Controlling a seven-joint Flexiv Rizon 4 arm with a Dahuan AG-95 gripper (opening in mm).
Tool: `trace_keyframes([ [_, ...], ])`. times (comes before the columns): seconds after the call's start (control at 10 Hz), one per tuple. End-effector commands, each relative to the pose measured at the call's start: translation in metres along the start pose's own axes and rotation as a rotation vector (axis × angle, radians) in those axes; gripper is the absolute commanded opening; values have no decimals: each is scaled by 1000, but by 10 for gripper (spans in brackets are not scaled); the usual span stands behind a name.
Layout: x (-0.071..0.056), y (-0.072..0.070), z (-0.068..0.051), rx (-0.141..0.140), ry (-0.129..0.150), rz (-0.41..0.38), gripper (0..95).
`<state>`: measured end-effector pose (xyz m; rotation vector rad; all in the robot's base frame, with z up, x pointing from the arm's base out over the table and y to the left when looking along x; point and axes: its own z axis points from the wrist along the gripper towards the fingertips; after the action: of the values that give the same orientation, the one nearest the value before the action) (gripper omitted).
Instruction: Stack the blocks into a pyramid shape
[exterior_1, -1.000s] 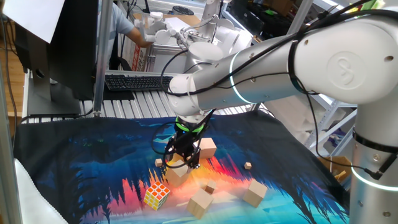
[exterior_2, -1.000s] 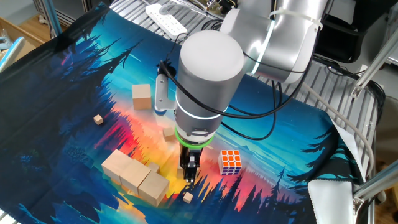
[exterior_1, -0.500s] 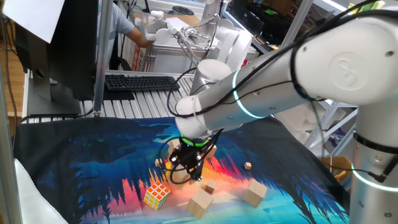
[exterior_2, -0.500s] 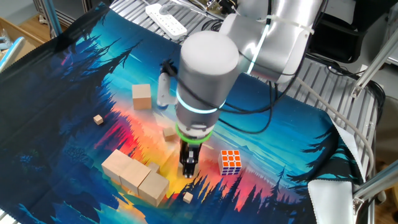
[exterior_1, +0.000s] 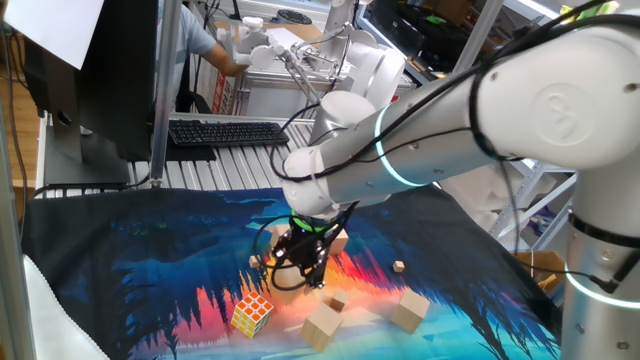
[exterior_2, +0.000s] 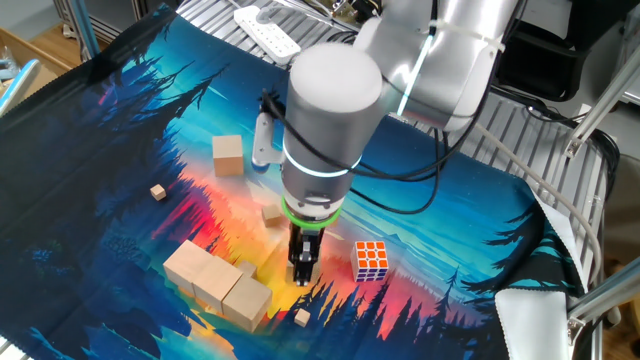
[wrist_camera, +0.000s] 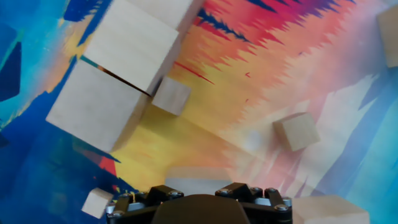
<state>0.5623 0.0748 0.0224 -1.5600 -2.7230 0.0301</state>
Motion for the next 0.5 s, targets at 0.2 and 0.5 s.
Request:
trace_keyframes([
  [0.2,-2,3,-4,2,-1,-8,190],
  [0.5,-3,5,-5,2,0,-13,0],
])
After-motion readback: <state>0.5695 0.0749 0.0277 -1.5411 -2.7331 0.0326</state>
